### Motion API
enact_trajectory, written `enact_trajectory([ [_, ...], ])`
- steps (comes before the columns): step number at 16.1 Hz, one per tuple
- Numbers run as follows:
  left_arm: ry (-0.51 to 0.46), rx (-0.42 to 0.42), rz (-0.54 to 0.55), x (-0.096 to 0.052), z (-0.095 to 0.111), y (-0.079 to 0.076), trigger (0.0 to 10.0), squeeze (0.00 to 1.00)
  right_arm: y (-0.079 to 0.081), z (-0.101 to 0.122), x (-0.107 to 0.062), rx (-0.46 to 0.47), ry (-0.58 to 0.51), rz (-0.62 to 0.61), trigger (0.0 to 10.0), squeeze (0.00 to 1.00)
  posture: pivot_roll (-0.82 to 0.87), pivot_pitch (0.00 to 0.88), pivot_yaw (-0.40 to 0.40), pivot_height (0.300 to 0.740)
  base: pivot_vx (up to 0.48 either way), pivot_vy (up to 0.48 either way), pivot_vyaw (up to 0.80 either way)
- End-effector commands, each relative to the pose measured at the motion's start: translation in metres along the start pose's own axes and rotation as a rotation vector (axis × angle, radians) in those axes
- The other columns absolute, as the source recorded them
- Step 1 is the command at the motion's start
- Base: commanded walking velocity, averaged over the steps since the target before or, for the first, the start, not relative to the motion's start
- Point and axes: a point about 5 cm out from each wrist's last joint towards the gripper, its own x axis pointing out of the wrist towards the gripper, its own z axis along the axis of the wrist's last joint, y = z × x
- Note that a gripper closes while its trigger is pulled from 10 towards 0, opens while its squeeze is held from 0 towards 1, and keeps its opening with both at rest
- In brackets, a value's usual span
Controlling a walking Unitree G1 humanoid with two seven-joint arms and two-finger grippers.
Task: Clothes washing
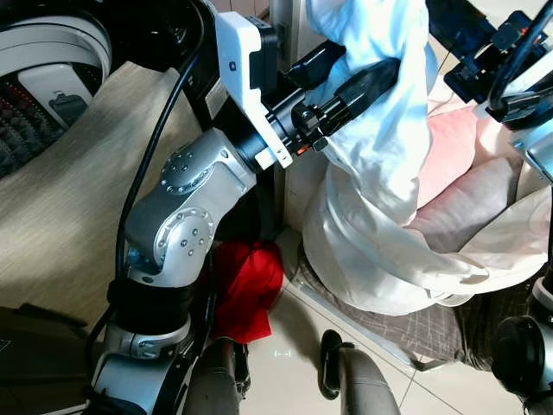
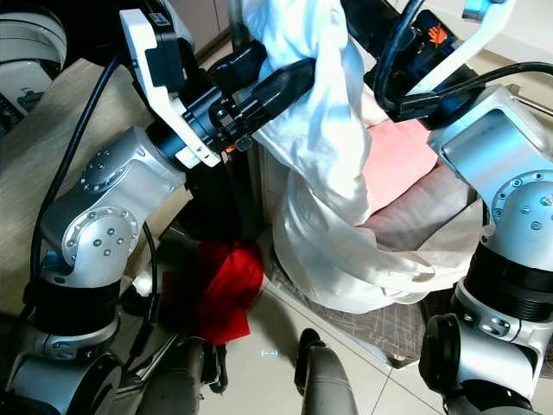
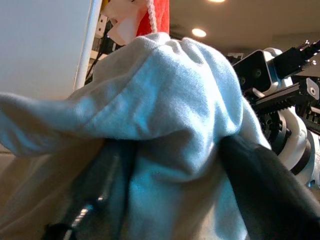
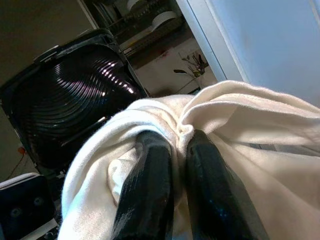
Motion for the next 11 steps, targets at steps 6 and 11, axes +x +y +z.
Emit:
enact_trajectory([
  [6, -0.040, 0.001, -0.019, -0.0051, 0.0061, -0.0060, 0.0, 0.00, 0.0118, -0.0040, 0.0003, -0.009, -0.001, 0.022, 0.0, 0.00, -0.05, 0.187, 0.012, 0.740, 0.000, 0.000, 0.00],
  [11, -0.040, 0.001, 0.011, -0.0066, 0.0056, -0.0032, 0.0, 0.00, 0.0115, -0.0047, 0.0006, -0.011, 0.003, 0.016, 0.0, 0.00, -0.05, 0.185, 0.010, 0.740, 0.000, 0.000, 0.00],
])
